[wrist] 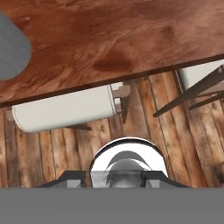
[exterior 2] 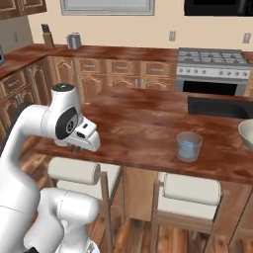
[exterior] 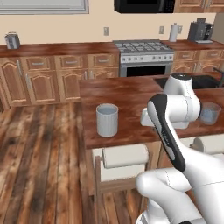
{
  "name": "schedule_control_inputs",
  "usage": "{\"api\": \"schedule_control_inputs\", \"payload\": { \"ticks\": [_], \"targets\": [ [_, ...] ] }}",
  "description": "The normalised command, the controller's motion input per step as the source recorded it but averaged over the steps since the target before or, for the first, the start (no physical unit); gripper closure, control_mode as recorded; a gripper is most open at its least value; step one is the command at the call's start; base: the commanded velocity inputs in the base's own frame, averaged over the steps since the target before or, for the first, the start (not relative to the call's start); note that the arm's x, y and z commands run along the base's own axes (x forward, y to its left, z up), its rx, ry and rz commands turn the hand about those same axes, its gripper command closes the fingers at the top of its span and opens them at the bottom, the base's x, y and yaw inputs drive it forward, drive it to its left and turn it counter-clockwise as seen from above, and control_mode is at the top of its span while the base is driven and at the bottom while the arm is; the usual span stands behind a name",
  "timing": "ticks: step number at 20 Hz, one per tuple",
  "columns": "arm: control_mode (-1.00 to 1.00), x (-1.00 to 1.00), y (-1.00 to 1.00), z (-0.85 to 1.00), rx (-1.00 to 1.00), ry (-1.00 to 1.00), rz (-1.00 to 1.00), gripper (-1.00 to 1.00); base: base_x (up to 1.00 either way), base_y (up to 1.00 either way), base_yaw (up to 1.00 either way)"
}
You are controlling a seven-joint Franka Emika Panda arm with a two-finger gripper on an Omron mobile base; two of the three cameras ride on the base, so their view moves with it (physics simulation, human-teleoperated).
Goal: There are four ice cubes in the ice bowl. Place two ice cubes in each glass of water.
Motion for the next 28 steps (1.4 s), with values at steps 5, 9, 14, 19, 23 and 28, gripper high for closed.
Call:
{"api": "schedule_control_inputs", "payload": {
  "ticks": [5,9,14,19,23,28],
  "targets": [
    [1.0,0.0,0.0,0.0,0.0,0.0,0.0,1.0,0.36,0.52,0.01],
    [1.0,0.0,0.0,0.0,0.0,0.0,0.0,1.0,0.44,0.48,0.01],
    [1.0,0.0,0.0,0.0,0.0,0.0,0.0,1.0,0.28,0.37,0.0],
    [-1.0,0.04,0.19,0.2,0.0,0.0,0.0,1.0,0.01,0.06,0.0],
    [-1.0,0.34,0.09,0.17,0.0,0.0,0.02,1.0,0.0,0.0,0.0],
    [-1.0,0.39,-0.03,0.18,0.0,0.0,0.01,1.0,0.0,0.0,0.0]
  ]
}}
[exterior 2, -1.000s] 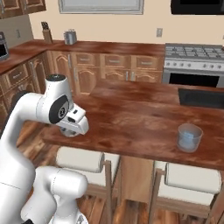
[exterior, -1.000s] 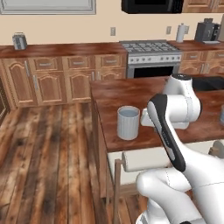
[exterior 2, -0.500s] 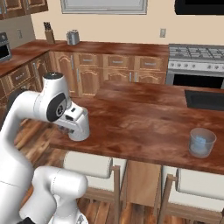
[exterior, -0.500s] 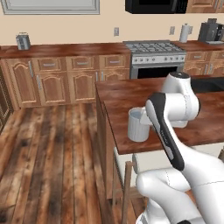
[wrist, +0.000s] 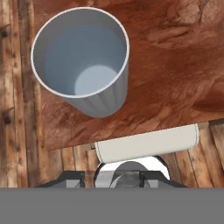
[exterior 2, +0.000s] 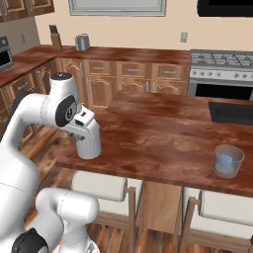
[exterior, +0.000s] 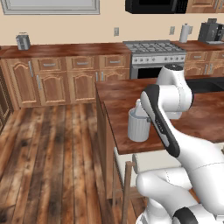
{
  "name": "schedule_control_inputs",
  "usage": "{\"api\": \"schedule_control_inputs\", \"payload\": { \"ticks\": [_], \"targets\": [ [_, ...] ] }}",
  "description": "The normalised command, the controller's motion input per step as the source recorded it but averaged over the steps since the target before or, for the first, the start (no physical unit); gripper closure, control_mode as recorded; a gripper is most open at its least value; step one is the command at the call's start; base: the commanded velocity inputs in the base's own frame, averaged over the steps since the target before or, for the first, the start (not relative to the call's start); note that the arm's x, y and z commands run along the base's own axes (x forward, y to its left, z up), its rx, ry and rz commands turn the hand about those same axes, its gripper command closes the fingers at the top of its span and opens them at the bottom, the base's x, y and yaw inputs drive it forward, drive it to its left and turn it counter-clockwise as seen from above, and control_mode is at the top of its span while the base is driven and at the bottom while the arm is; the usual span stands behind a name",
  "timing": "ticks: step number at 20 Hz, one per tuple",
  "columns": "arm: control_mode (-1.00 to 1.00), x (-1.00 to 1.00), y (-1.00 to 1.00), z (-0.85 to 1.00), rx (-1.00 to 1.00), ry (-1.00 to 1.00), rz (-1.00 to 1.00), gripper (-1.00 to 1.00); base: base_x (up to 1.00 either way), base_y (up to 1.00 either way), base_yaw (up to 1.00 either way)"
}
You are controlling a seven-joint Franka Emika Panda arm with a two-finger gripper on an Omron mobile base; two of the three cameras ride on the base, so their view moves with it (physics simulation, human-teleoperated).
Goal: There are four ice cubes in the ice bowl. Place two ice cubes in each glass of water.
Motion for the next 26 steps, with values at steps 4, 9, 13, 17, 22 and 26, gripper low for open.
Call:
{"api": "schedule_control_inputs", "payload": {
  "ticks": [4,9,13,17,22,26],
  "targets": [
    [-1.0,0.41,-0.07,0.22,0.0,-0.02,0.0,1.0,0.0,0.0,0.0],
    [-1.0,0.37,0.0,0.09,0.0,-0.07,0.0,1.0,0.0,0.0,0.0],
    [-1.0,0.4,0.0,0.0,0.0,-0.03,0.03,1.0,0.0,0.0,0.0],
    [-1.0,0.36,0.0,-0.2,0.0,0.0,0.03,1.0,0.0,0.0,0.0],
    [-1.0,0.19,0.0,-0.34,0.0,0.0,0.03,1.0,0.0,0.0,0.0],
    [-1.0,0.09,0.0,-0.11,0.0,0.0,0.03,1.0,0.0,0.0,0.0]
  ]
}}
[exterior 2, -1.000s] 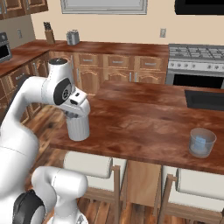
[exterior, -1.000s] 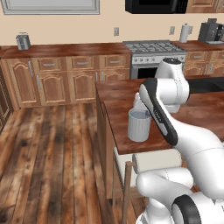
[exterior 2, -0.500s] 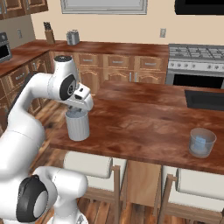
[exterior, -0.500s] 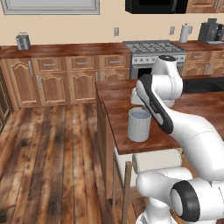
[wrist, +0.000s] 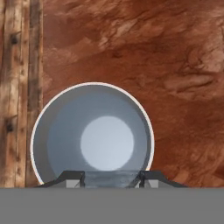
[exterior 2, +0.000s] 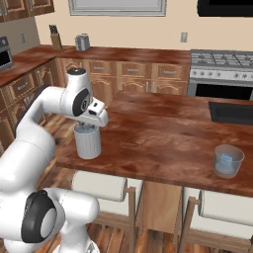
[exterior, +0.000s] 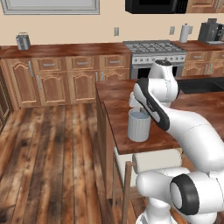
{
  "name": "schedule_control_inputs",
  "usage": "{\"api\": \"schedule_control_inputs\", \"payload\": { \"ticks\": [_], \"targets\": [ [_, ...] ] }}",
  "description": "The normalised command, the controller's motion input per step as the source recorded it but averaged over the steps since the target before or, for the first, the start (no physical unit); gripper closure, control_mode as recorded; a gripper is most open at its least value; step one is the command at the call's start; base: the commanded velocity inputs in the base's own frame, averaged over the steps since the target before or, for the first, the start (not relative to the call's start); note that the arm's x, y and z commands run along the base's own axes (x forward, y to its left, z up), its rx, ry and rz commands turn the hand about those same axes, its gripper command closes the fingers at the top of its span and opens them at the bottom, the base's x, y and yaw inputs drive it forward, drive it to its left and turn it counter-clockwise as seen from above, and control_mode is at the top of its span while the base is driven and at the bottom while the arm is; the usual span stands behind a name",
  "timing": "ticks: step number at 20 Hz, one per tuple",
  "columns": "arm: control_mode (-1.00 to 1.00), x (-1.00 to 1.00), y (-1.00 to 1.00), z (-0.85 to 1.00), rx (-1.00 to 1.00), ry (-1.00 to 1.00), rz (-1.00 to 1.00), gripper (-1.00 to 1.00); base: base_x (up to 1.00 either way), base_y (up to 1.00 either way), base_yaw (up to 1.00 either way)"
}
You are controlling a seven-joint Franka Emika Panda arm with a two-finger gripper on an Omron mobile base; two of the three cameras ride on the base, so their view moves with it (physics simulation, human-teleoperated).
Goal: There are four ice cubes in the ice bowl. Place two ice cubes in each glass of water.
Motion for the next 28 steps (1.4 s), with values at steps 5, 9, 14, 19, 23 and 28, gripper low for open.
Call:
{"api": "schedule_control_inputs", "payload": {
  "ticks": [5,9,14,19,23,28],
  "targets": [
    [-1.0,0.08,0.1,0.0,0.0,0.0,0.04,1.0,0.0,0.0,0.0],
    [-1.0,0.06,0.19,-0.01,-0.01,0.0,0.04,1.0,0.0,0.0,0.0],
    [-1.0,0.16,0.06,0.0,0.0,0.0,0.04,1.0,0.0,0.0,0.0],
    [-1.0,0.19,0.0,-0.02,0.0,0.0,0.01,1.0,0.0,0.0,0.0],
    [-1.0,0.18,0.0,-0.14,0.0,0.01,0.01,1.0,0.0,0.0,0.0],
    [-1.0,0.18,0.0,-0.18,0.0,0.04,0.01,1.0,0.0,0.0,0.0]
  ]
}}
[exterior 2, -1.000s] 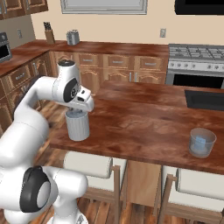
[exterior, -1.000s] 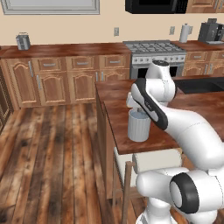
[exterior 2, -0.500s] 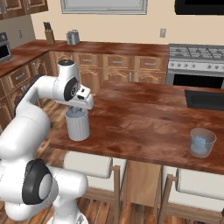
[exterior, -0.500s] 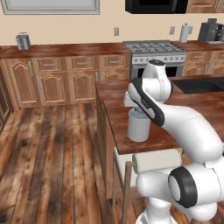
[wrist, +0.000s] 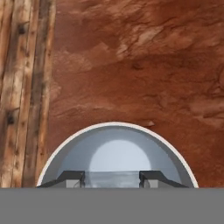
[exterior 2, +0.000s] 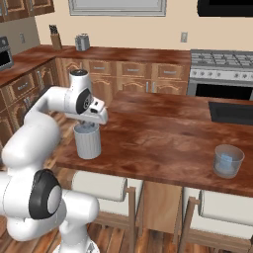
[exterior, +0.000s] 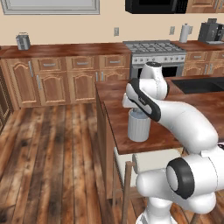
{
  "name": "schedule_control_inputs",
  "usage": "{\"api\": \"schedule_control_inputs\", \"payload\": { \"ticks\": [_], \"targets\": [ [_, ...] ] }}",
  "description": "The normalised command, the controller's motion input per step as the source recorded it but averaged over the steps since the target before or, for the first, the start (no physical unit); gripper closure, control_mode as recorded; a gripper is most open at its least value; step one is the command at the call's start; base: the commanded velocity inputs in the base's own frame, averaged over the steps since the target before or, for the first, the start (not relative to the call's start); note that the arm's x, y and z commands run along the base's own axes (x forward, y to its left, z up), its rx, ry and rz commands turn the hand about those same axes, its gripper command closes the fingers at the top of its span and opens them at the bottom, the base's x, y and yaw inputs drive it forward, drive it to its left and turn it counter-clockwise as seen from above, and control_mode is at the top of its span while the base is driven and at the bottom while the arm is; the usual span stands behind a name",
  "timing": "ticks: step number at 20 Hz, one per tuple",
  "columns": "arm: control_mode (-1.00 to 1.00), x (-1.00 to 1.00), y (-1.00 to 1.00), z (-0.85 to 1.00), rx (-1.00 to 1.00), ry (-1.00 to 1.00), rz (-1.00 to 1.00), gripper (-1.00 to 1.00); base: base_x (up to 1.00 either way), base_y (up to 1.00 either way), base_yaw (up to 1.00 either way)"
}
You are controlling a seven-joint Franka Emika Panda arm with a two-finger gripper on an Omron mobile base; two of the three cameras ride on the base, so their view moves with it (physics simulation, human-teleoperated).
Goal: There are four ice cubes in the ice bowl. Place two ice cubes in each glass of water.
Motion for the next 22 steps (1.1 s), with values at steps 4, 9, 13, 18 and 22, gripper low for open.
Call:
{"api": "schedule_control_inputs", "payload": {
  "ticks": [4,9,13,18,22],
  "targets": [
    [-1.0,0.19,0.0,-0.13,0.0,0.05,0.01,1.0,0.0,0.0,0.0],
    [-1.0,0.18,0.0,-0.02,0.0,0.02,0.01,1.0,0.0,0.0,0.0],
    [-1.0,0.22,0.0,-0.02,-0.01,0.04,0.0,-1.0,0.0,0.0,0.0],
    [-1.0,0.05,0.0,0.0,0.0,0.01,0.0,-1.0,0.0,0.0,0.0],
    [-1.0,-0.03,0.0,0.0,0.0,0.0,0.0,-1.0,0.0,0.0,0.0]
  ]
}}
